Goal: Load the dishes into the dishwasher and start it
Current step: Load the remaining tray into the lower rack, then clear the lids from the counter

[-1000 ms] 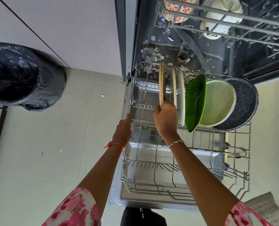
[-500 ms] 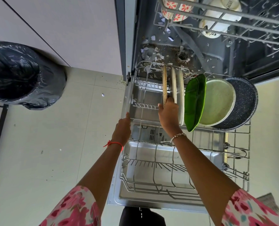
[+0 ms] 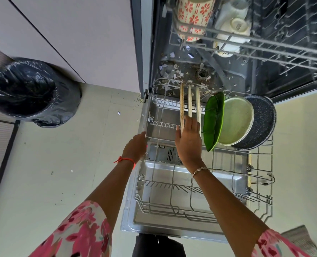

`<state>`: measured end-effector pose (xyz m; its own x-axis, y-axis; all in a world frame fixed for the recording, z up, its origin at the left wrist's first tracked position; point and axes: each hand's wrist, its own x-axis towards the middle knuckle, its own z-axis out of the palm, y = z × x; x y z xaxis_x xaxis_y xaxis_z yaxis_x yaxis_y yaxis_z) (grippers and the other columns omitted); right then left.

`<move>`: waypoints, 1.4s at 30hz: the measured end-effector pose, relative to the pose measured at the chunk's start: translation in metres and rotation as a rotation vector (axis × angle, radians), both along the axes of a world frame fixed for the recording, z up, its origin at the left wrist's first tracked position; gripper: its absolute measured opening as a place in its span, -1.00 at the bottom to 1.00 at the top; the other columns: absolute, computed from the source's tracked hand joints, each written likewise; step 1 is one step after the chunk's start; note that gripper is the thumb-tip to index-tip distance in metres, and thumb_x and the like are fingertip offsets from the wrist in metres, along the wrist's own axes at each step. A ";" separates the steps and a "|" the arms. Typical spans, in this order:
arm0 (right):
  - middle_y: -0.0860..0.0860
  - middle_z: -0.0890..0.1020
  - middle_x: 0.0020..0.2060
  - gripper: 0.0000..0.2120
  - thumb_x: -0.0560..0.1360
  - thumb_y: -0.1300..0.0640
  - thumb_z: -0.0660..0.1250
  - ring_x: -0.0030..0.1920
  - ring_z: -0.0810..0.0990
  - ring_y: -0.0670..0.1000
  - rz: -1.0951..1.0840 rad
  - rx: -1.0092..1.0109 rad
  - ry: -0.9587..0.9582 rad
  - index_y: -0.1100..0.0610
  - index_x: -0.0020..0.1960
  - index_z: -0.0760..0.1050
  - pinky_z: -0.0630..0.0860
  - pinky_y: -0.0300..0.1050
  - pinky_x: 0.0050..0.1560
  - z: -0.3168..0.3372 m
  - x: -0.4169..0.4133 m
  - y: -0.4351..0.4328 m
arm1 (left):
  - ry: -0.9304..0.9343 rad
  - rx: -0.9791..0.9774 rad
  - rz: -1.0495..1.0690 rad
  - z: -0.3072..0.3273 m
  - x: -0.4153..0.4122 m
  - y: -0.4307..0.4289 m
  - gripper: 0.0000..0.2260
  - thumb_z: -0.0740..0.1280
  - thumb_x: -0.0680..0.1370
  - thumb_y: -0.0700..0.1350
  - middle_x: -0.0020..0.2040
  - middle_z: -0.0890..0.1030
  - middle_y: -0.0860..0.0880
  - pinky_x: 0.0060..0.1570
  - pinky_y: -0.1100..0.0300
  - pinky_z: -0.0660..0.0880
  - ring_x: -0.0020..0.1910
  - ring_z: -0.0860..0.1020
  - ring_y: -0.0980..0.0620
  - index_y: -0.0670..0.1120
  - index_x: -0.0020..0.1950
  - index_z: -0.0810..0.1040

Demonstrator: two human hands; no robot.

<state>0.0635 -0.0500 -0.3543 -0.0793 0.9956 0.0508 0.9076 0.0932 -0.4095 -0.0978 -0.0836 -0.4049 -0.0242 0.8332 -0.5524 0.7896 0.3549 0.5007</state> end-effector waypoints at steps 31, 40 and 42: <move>0.16 0.44 0.29 -0.56 0.61 -0.03 0.07 0.28 0.43 0.12 0.739 -0.176 -0.225 0.26 0.34 0.31 0.36 -0.07 0.27 0.405 -0.090 -0.052 | 0.382 0.500 0.016 0.435 -0.105 -0.093 -0.47 0.17 0.57 0.14 0.47 0.24 -0.05 0.47 0.02 -0.05 0.49 0.07 -0.03 -0.12 0.43 0.25; 0.14 0.46 0.27 -0.57 0.61 -0.04 0.08 0.28 0.42 0.09 0.755 -0.014 -0.122 0.26 0.31 0.34 0.35 -0.07 0.28 0.436 -0.247 -0.038 | 0.369 0.585 0.099 0.462 -0.256 -0.098 -0.49 0.21 0.56 0.12 0.46 0.25 -0.06 0.47 -0.01 -0.05 0.49 0.07 -0.03 -0.12 0.41 0.27; 0.14 0.45 0.29 -0.56 0.61 -0.03 0.08 0.30 0.41 0.09 0.720 -0.012 -0.077 0.26 0.34 0.33 0.34 -0.08 0.30 0.444 -0.291 -0.035 | 0.373 0.590 0.093 0.466 -0.305 -0.093 -0.49 0.23 0.55 0.11 0.44 0.27 -0.07 0.46 -0.03 -0.02 0.49 0.08 -0.03 -0.13 0.40 0.29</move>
<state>-0.2276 -0.0854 0.0893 -0.7186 0.6953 0.0081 0.6488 0.6747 -0.3519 -0.4027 -0.1769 0.0615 -0.2102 0.9764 0.0503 0.9255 0.1821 0.3320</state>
